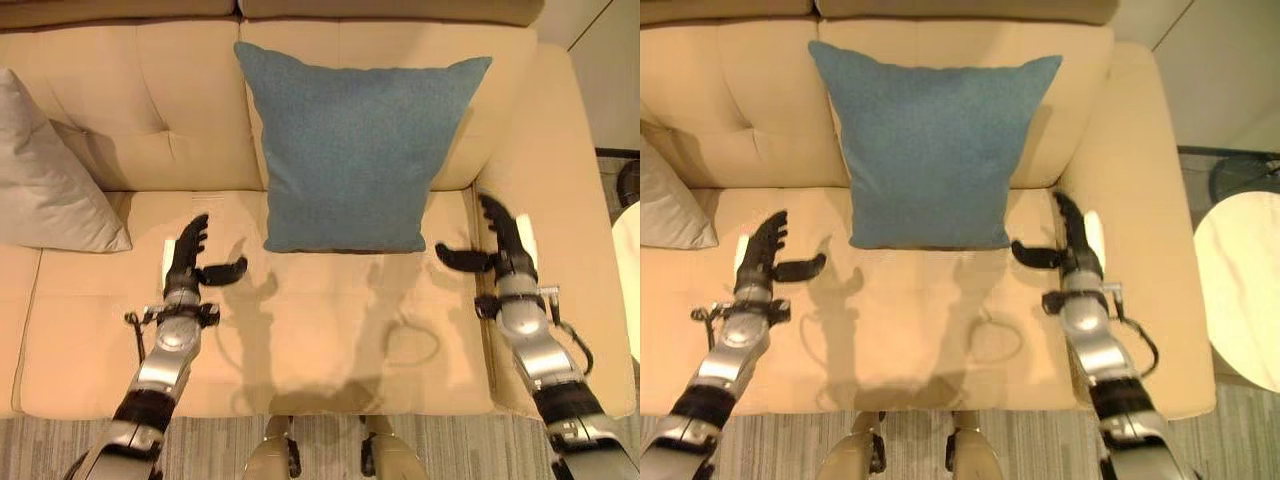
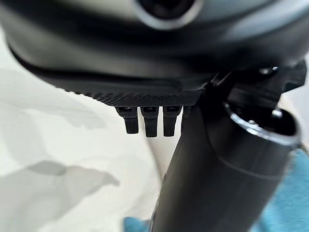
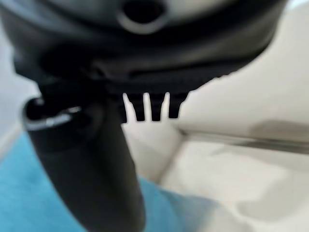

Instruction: Pick up all the scattered cushions and arrange them neatly on the sofa.

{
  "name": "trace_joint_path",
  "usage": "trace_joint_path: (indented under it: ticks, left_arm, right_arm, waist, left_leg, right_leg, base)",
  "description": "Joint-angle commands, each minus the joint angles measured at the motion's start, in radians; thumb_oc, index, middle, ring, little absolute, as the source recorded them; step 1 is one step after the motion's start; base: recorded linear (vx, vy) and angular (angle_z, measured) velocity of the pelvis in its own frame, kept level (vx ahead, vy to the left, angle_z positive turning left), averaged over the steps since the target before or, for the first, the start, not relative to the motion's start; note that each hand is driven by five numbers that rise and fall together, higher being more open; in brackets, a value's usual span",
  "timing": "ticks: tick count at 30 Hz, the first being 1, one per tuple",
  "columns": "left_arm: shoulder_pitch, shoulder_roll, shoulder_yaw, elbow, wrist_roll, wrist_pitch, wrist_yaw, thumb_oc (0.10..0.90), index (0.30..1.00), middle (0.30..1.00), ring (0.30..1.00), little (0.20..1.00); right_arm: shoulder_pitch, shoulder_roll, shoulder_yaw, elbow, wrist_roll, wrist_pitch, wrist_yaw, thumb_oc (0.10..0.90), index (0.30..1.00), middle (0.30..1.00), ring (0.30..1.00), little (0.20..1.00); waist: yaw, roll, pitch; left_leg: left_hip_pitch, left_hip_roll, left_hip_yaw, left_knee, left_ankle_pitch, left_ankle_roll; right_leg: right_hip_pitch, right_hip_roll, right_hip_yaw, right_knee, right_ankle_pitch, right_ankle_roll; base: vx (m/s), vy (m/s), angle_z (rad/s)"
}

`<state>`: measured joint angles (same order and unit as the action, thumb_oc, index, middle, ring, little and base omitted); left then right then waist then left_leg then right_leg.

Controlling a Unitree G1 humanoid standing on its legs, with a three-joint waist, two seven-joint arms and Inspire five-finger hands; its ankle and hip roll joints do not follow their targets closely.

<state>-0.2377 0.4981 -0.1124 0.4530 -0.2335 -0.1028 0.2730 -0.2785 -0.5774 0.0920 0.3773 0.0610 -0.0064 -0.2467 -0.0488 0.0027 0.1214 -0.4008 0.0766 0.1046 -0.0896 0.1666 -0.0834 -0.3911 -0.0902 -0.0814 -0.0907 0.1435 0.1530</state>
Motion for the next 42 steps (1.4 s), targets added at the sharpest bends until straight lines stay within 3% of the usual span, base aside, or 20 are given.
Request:
trace_joint_path:
  ticks: [1,4,6,8,15,22,26,30,31,34,36,42]
  left_arm:
    - [0.055,0.056,0.053,-0.044,0.034,-0.06,-0.062,0.8,0.9,0.9,0.9,0.9]
    - [0.166,0.02,0.089,-0.043,0.032,-0.047,-0.097,0.8,0.9,0.9,0.9,0.9]
    - [0.308,-0.038,0.126,0.002,0.042,-0.023,-0.141,0.8,0.9,0.9,0.9,0.9]
    - [0.345,-0.048,0.117,0.059,0.082,-0.008,-0.152,0.8,0.9,0.9,0.9,0.9]
    - [0.377,-0.092,0.071,0.408,0.247,0.033,-0.156,0.8,0.9,0.9,0.9,0.9]
    - [0.322,-0.121,0.036,0.567,0.262,0.034,-0.147,0.8,0.9,0.9,0.9,0.9]
    - [0.276,-0.13,0.0,0.583,0.277,0.028,-0.159,0.8,0.9,0.9,0.9,0.9]
    - [0.275,-0.143,-0.007,0.595,0.279,0.03,-0.169,0.8,0.9,0.9,0.9,0.9]
    - [0.268,-0.15,-0.015,0.595,0.277,0.029,-0.169,0.8,0.9,0.9,0.9,0.9]
    - [0.25,-0.163,-0.043,0.593,0.284,0.029,-0.175,0.8,0.9,0.9,0.9,0.9]
    - [0.237,-0.167,-0.055,0.602,0.29,0.026,-0.17,0.8,0.9,0.9,0.9,0.9]
    - [0.217,-0.174,-0.051,0.687,0.3,0.035,-0.152,0.8,0.9,0.9,0.9,0.9]
  right_arm:
    - [0.083,-0.009,-0.063,-0.064,-0.008,-0.075,0.059,0.8,0.9,0.9,0.9,0.9]
    - [0.167,0.031,-0.074,-0.054,-0.02,-0.077,0.091,0.8,0.9,0.9,0.9,0.9]
    - [0.281,0.076,-0.08,-0.013,-0.077,-0.069,0.126,0.8,0.9,0.9,0.9,0.9]
    - [0.316,0.106,-0.073,0.033,-0.079,-0.068,0.142,0.8,0.9,0.9,0.9,0.9]
    - [0.37,0.141,-0.004,0.195,-0.133,-0.081,0.172,0.8,0.9,0.9,0.9,0.9]
    - [0.353,0.15,0.036,0.357,-0.155,-0.08,0.148,0.8,0.9,0.9,0.9,0.9]
    - [0.318,0.149,0.061,0.466,-0.161,-0.075,0.139,0.8,0.9,0.9,0.9,0.9]
    - [0.308,0.153,0.071,0.512,-0.174,-0.067,0.141,0.8,0.9,0.9,0.9,0.9]
    - [0.296,0.159,0.077,0.545,-0.176,-0.06,0.145,0.8,0.9,0.9,0.9,0.9]
    - [0.277,0.172,0.082,0.601,-0.181,-0.053,0.141,0.8,0.9,0.9,0.9,0.9]
    - [0.259,0.184,0.092,0.646,-0.192,-0.041,0.137,0.8,0.9,0.9,0.9,0.9]
    - [0.214,0.234,0.122,0.758,-0.232,-0.007,0.117,0.8,0.9,0.9,0.9,0.9]
  waist:
    - [0.001,-0.058,-0.152]
    - [0.0,-0.054,-0.139]
    - [0.002,-0.051,-0.131]
    - [0.001,-0.049,-0.126]
    - [-0.001,-0.046,-0.111]
    - [-0.004,-0.039,-0.087]
    - [-0.011,-0.075,-0.066]
    - [-0.023,-0.076,-0.078]
    - [-0.03,-0.071,-0.08]
    - [-0.052,-0.056,-0.083]
    - [-0.054,-0.063,-0.077]
    - [-0.025,-0.101,-0.043]
  left_leg:
    - [0.065,0.023,0.023,0.002,-0.079,-0.062]
    - [0.124,0.029,0.032,0.002,-0.085,-0.061]
    - [0.212,0.039,0.039,0.002,-0.099,-0.055]
    - [0.253,0.046,0.043,0.002,-0.105,-0.05]
    - [0.364,0.072,0.053,0.002,-0.112,-0.044]
    - [0.331,0.102,0.035,0.002,-0.044,-0.074]
    - [0.311,0.051,-0.016,0.232,-0.194,-0.034]
    - [0.35,0.029,-0.042,0.306,-0.25,-0.027]
    - [0.384,0.009,-0.077,0.34,-0.261,-0.028]
    - [0.451,-0.017,-0.068,0.241,-0.323,-0.008]
    - [0.452,-0.044,-0.071,0.21,-0.364,0.012]
    - [0.416,-0.099,-0.054,0.196,-0.356,0.046]
  right_leg:
    - [0.027,-0.046,-0.037,0.003,-0.025,0.056]
    - [0.081,-0.041,-0.043,0.003,-0.038,0.051]
    - [0.171,-0.036,-0.047,0.003,-0.059,0.044]
    - [0.213,-0.031,-0.045,0.003,-0.068,0.04]
    - [0.334,0.002,-0.032,0.017,-0.114,0.014]
    - [0.352,0.032,-0.058,0.021,-0.153,-0.014]
    - [0.313,-0.01,-0.067,0.034,-0.114,-0.022]
    - [0.295,-0.019,-0.06,0.025,-0.081,-0.018]
    - [0.276,-0.018,-0.049,0.027,-0.056,-0.014]
    - [0.229,-0.018,-0.036,0.038,-0.023,0.002]
    - [0.194,-0.034,-0.025,0.041,0.003,0.017]
    - [0.129,-0.075,-0.06,0.024,0.062,0.069]
  base:
    - [0.09,0.006,-0.04]
    - [0.1,0.006,-0.05]
    - [0.11,-0.011,-0.12]
    - [0.03,-0.013,-0.01]
    - [0.0,-0.068,-0.01]
    - [-0.13,-0.084,0.16]
    - [-0.24,-0.007,0.27]
    - [-0.15,0.087,0.1]
    - [-0.13,0.142,-0.01]
    - [-0.16,0.221,-0.02]
    - [-0.19,0.217,0.05]
    - [-0.22,0.181,-0.2]
